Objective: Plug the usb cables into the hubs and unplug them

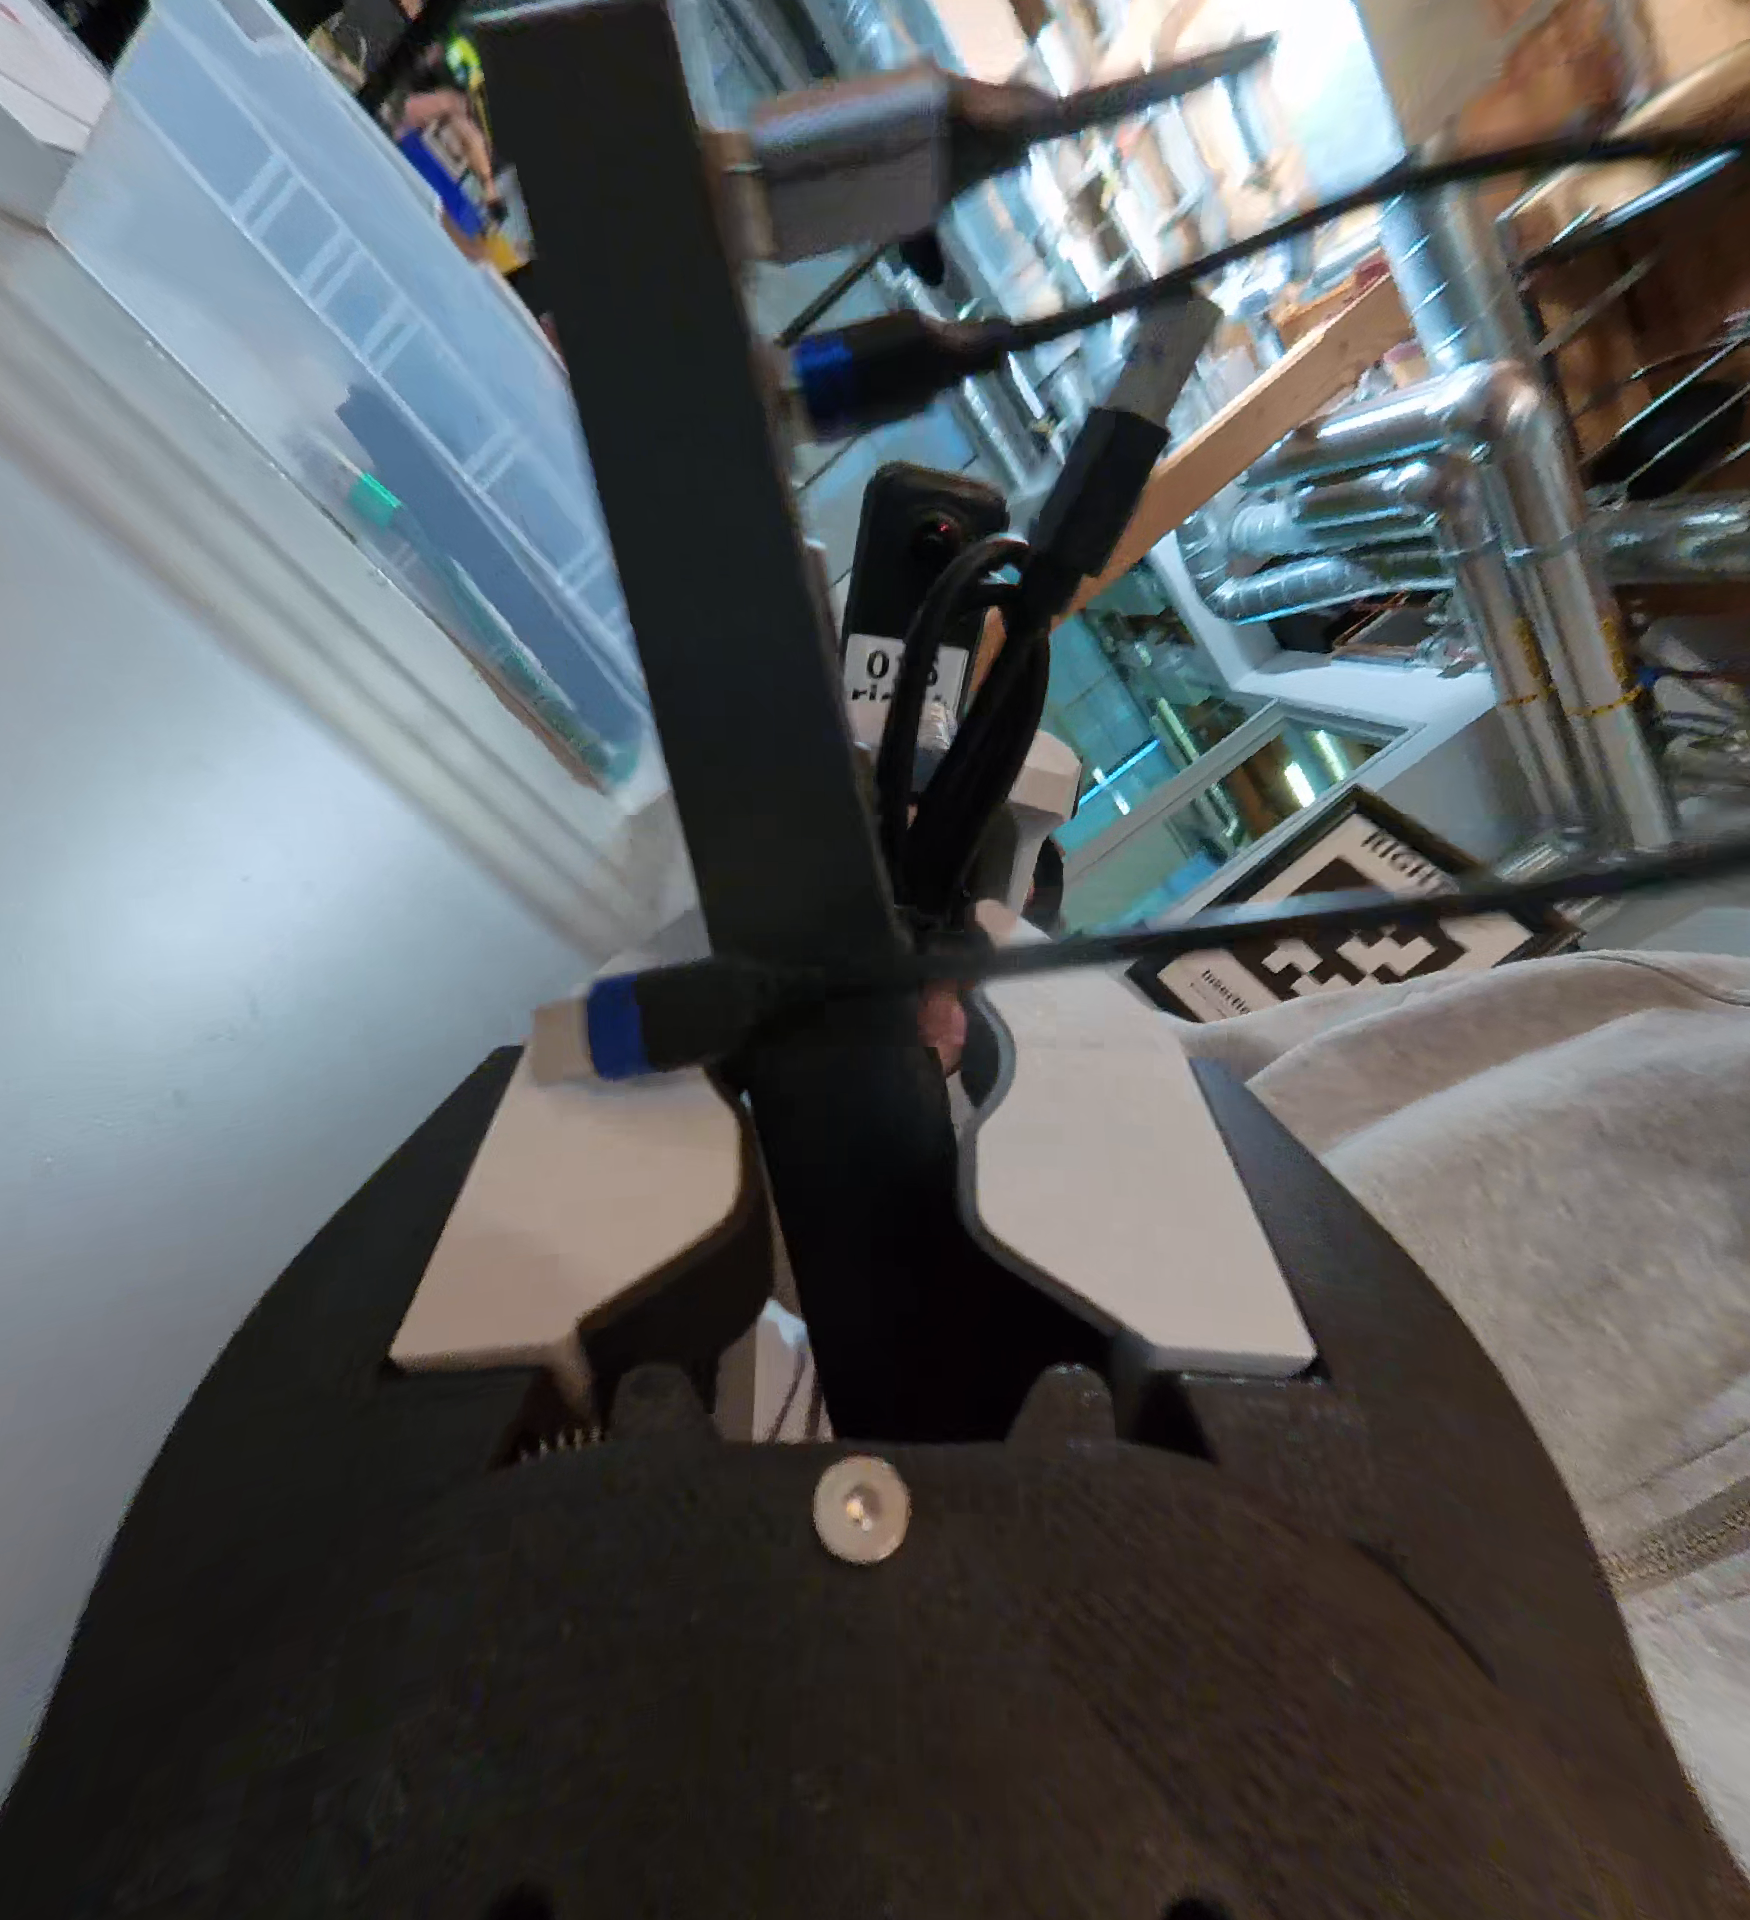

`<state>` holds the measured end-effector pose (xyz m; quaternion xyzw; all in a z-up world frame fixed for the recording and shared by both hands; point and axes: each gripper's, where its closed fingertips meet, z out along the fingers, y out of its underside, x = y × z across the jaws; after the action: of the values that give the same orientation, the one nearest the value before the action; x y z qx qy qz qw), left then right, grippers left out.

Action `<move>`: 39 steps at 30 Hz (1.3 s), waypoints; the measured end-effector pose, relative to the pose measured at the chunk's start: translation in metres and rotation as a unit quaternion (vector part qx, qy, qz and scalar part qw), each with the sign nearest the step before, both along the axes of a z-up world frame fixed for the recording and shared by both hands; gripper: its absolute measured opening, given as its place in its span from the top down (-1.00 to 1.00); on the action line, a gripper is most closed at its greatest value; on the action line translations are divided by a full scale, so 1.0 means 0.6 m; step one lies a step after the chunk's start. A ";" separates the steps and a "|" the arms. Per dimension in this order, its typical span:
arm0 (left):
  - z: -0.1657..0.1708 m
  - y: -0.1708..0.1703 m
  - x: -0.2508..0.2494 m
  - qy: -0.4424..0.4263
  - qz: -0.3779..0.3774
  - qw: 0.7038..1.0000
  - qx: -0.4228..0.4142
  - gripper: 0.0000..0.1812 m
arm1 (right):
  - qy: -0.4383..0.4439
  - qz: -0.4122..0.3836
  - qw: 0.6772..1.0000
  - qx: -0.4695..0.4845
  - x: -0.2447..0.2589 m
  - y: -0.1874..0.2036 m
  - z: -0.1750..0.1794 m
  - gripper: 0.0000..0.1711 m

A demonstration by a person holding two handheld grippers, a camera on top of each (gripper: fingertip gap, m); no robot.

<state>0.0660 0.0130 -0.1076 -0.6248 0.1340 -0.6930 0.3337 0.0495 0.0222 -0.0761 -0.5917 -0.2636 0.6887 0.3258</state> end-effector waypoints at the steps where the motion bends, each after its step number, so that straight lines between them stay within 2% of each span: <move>1: 0.008 0.002 -0.005 -0.018 0.002 1.000 0.001 0.62 | 0.005 -0.007 1.000 0.004 0.002 0.002 0.004 0.93; 6: 0.038 0.010 -0.027 -0.061 0.026 0.998 0.022 0.65 | 0.003 -0.074 0.997 -0.011 0.023 0.038 -0.002 0.93; 11: 0.033 -0.007 -0.013 -0.047 -0.014 0.998 0.029 0.67 | 0.005 -0.065 0.995 -0.071 0.014 0.044 -0.019 0.93; 15: 0.015 -0.015 0.002 0.004 -0.026 0.999 0.046 0.69 | -0.010 -0.049 0.995 -0.084 0.004 0.037 -0.029 0.91; 16: 0.012 -0.018 0.005 0.013 -0.029 0.998 0.051 0.68 | -0.004 -0.047 0.995 -0.086 0.003 0.035 -0.027 0.88; 20: 0.007 -0.017 0.007 0.021 -0.034 0.998 0.039 0.71 | 0.036 -0.008 0.995 -0.091 -0.002 0.018 -0.005 0.52; 22: 0.004 -0.017 0.007 0.018 -0.036 0.999 0.030 0.72 | 0.029 -0.006 0.996 -0.083 -0.006 0.014 -0.008 0.46; 25: 0.001 -0.019 0.009 0.020 -0.043 0.999 0.022 0.72 | 0.002 -0.008 0.999 -0.052 -0.010 0.009 -0.014 0.46; 29: -0.015 -0.024 0.016 0.069 -0.048 0.996 0.042 0.72 | -0.058 -0.012 0.998 0.009 -0.017 -0.001 -0.031 0.45; 30: -0.018 -0.027 0.019 0.083 -0.051 0.994 0.051 0.72 | -0.072 -0.012 0.997 0.022 -0.019 -0.003 -0.035 0.48; 31: -0.021 -0.032 0.023 0.094 -0.057 0.992 0.061 0.72 | -0.084 -0.016 0.996 0.032 -0.019 -0.003 -0.039 0.61; 36: -0.012 -0.034 0.027 0.092 -0.054 0.992 0.072 0.70 | -0.068 -0.011 0.997 0.030 -0.014 -0.003 -0.031 0.65; 39: -0.006 -0.030 0.023 0.071 -0.051 0.995 0.056 0.57 | -0.060 -0.021 0.998 0.020 -0.009 0.006 -0.029 0.66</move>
<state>0.0797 -0.0051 -0.1113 -0.6454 0.2278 -0.6540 0.3223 0.0439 0.0256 -0.0933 -0.6305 -0.2839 0.6396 0.3358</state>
